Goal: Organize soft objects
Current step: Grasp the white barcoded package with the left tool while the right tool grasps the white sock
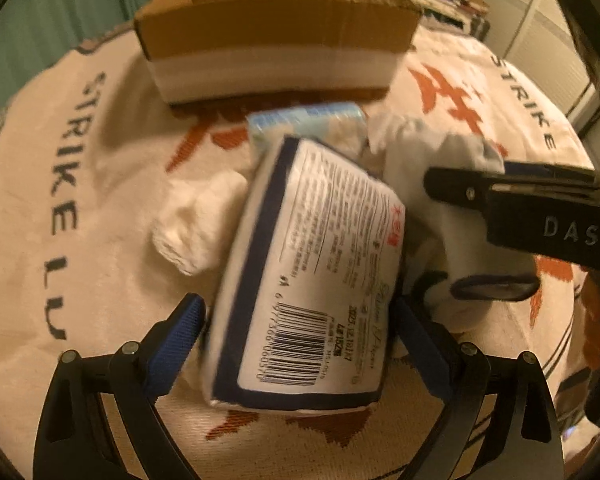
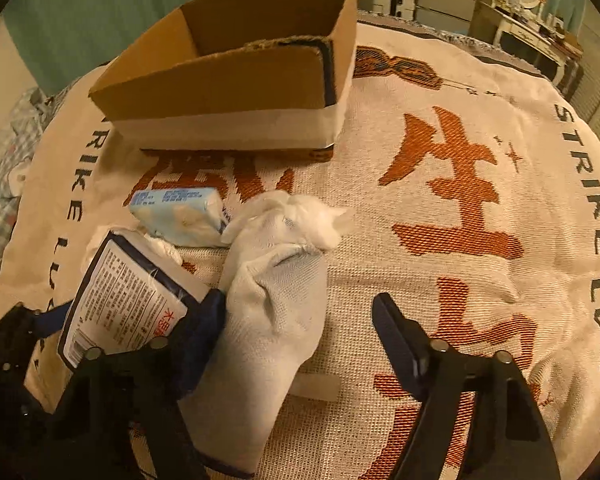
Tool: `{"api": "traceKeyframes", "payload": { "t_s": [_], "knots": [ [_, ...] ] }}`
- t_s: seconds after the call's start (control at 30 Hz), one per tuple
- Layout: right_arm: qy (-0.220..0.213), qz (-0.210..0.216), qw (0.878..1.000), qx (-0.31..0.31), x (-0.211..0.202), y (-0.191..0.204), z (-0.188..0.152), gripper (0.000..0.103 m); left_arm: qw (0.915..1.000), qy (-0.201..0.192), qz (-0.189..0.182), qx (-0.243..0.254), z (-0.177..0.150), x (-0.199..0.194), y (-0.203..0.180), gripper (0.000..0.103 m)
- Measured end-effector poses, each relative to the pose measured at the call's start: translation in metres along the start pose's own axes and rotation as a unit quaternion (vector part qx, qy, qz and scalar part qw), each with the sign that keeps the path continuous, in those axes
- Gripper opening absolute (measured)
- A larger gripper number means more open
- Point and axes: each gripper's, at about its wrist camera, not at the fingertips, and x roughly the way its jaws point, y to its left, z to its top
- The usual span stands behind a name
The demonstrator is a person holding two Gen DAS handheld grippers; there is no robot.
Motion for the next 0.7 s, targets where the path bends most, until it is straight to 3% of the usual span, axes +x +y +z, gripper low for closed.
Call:
{"api": "traceKeyframes", "payload": {
  "t_s": [0.1, 0.17, 0.33, 0.43, 0.7],
  "knots": [
    [0.001, 0.015, 1.0, -0.006, -0.001, 0.004, 0.0, 0.048, 1.0, 0.006, -0.006, -0.002, -0.002, 0.001, -0.001, 0.091],
    [0.002, 0.013, 1.0, -0.017, -0.005, 0.01, 0.0, 0.041, 0.9999, 0.006, -0.008, -0.004, -0.002, -0.001, -0.001, 0.084],
    [-0.011, 0.01, 0.999, -0.036, -0.017, 0.018, -0.002, 0.035, 0.9999, -0.007, -0.011, -0.004, -0.005, -0.014, 0.002, 0.066],
    [-0.021, 0.008, 0.999, -0.039, -0.028, 0.019, -0.003, 0.033, 0.9998, -0.019, 0.005, -0.006, -0.007, -0.021, 0.002, 0.058],
    [-0.082, -0.02, 0.994, -0.075, -0.081, 0.038, 0.001, 0.033, 0.9975, -0.07, 0.007, -0.009, -0.004, -0.06, -0.002, 0.055]
  ]
}}
